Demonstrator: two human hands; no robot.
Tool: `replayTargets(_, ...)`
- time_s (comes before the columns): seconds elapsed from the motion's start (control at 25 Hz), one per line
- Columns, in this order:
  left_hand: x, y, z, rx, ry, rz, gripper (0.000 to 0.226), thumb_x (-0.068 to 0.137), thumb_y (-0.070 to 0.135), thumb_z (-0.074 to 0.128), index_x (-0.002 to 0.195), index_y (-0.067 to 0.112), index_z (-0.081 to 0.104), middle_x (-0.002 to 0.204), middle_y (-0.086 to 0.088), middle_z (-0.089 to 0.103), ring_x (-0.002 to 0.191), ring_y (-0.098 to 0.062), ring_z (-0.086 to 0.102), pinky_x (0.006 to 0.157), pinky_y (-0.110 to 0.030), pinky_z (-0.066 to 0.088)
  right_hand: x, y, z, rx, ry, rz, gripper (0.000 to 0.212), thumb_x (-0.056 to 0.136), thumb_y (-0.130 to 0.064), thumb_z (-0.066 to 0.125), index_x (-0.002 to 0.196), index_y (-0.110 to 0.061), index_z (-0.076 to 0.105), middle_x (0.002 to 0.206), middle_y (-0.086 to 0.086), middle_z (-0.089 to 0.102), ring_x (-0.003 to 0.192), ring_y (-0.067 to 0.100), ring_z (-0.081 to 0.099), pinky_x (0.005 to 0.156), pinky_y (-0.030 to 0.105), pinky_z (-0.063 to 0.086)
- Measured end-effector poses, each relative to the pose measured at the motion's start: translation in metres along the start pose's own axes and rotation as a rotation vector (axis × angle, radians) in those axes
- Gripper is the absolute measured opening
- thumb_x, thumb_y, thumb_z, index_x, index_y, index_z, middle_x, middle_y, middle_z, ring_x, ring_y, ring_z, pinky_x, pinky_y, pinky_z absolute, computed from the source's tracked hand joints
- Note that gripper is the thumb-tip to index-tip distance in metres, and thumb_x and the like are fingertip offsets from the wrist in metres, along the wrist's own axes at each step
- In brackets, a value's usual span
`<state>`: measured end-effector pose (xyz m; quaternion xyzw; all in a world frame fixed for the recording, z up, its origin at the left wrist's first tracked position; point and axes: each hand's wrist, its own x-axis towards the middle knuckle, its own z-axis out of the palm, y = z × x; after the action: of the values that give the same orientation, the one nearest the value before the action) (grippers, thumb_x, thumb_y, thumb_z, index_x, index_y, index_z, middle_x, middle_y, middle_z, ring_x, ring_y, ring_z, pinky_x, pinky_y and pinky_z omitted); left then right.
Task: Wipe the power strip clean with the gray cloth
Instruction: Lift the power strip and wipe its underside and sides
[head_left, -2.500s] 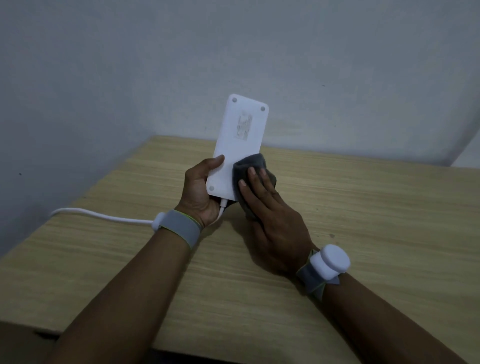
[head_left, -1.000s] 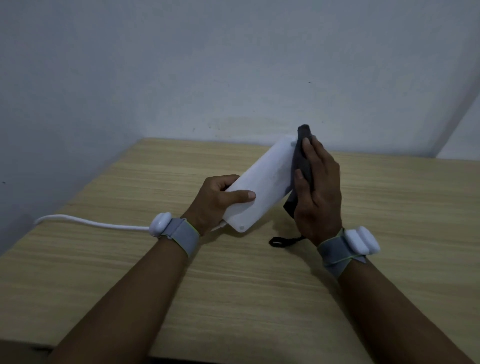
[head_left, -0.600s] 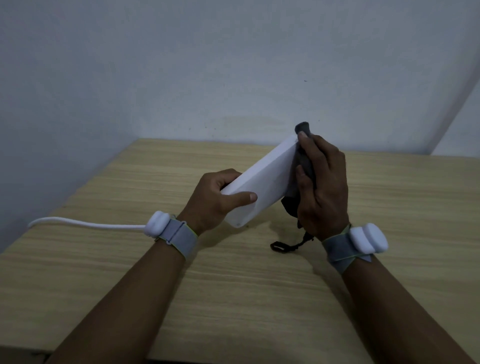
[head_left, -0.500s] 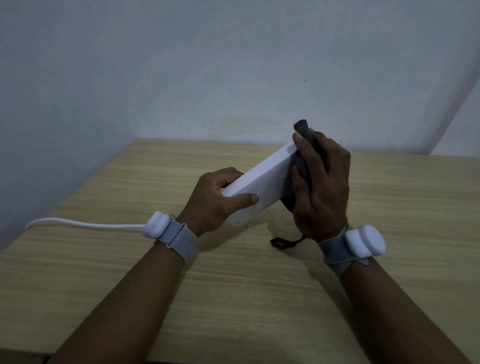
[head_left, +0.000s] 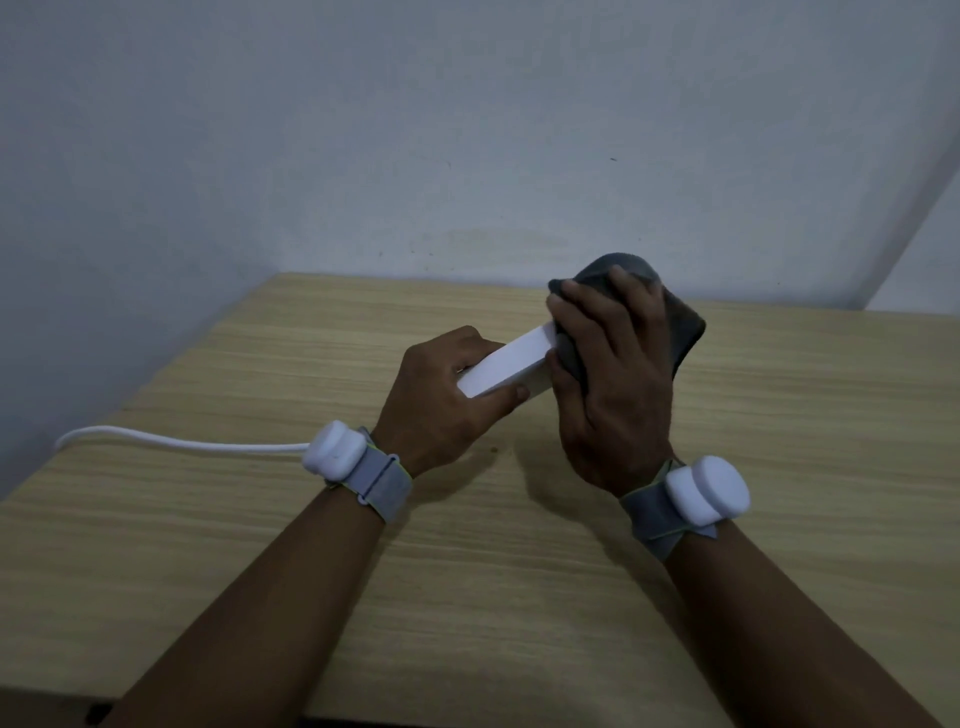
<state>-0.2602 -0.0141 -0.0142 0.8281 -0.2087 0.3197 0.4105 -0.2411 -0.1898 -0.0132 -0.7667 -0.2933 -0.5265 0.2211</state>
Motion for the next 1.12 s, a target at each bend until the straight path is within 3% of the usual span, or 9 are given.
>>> replayTargets(0.12,0.0,0.0,0.002,-0.027,0.037,-0.006,0.025,0.082,0.034,0.069,0.082,0.009,0.072,0.068,-0.004,0.059,0.064,-0.016,0.056,0.059,-0.03,0.041,-0.004,-0.011,0.009,0.003,-0.112,-0.111,0.04,0.092,-0.023,0.052,0.127,-0.006,0.059,0.133,0.01,0.059,0.134,0.03,0.042,0.117,0.054,0.022)
replayTargets(0.36,0.0,-0.003,0.0,0.05,-0.006,-0.017,0.028,0.072,0.031,0.077,0.097,0.017,0.075,0.077,0.004,0.06,0.069,-0.009,0.054,0.061,-0.013,0.034,-0.003,0.014,-0.001,-0.02,-0.024,0.084,0.041,0.094,-0.024,0.049,0.131,-0.009,0.056,0.139,0.009,0.054,0.135,0.033,0.039,0.111,0.056,0.027)
replayTargets(0.56,0.0,-0.001,0.0,0.003,0.037,0.009,0.019,0.082,0.029,0.073,0.078,0.01,0.07,0.066,-0.001,0.057,0.062,-0.012,0.053,0.059,-0.024,0.038,-0.007,-0.008,0.01,0.014,-0.129,-0.124,0.039,0.095,-0.023,0.048,0.128,-0.007,0.059,0.138,0.007,0.057,0.14,0.031,0.037,0.115,0.059,0.02)
replayTargets(0.64,0.001,-0.001,0.001,0.004,0.044,0.022,0.019,0.083,0.028,0.072,0.077,0.01,0.07,0.066,-0.003,0.058,0.062,-0.016,0.054,0.059,-0.025,0.038,-0.006,-0.007,0.01,0.011,-0.136,-0.116,0.039,0.094,-0.023,0.049,0.129,-0.008,0.059,0.138,0.006,0.056,0.139,0.03,0.037,0.115,0.058,0.021)
replayTargets(0.76,0.001,-0.002,-0.001,0.066,0.008,0.03,0.024,0.076,0.031,0.076,0.094,0.016,0.074,0.075,0.002,0.061,0.069,-0.011,0.054,0.061,-0.016,0.036,-0.002,0.004,0.003,0.043,-0.016,0.057,0.04,0.094,-0.024,0.047,0.13,-0.01,0.058,0.141,0.007,0.052,0.137,0.029,0.038,0.112,0.054,0.027)
replayTargets(0.84,0.0,-0.003,-0.002,0.045,-0.011,0.018,0.027,0.074,0.031,0.076,0.098,0.017,0.074,0.077,0.005,0.059,0.069,-0.009,0.053,0.062,-0.015,0.034,-0.001,0.01,-0.001,0.189,0.049,0.184,0.042,0.095,-0.021,0.044,0.133,-0.008,0.053,0.145,0.011,0.046,0.136,0.027,0.038,0.112,0.046,0.03)
replayTargets(0.92,0.0,-0.003,-0.002,-0.022,0.0,-0.018,0.025,0.074,0.03,0.077,0.095,0.017,0.075,0.075,0.006,0.057,0.07,-0.009,0.054,0.063,-0.018,0.035,-0.002,0.009,0.0,0.353,0.088,0.302,0.044,0.096,-0.017,0.042,0.139,-0.007,0.045,0.149,0.013,0.041,0.138,0.022,0.037,0.114,0.04,0.029)
replayTargets(1.12,0.006,-0.007,-0.01,-0.34,0.128,-0.184,0.008,0.073,0.026,0.077,0.077,0.023,0.07,0.071,0.006,0.059,0.066,-0.009,0.055,0.061,-0.022,0.039,-0.003,-0.003,0.009,0.682,0.105,0.552,0.051,0.098,-0.018,0.039,0.147,-0.007,0.03,0.154,0.006,0.035,0.142,0.015,0.032,0.117,0.042,0.029)
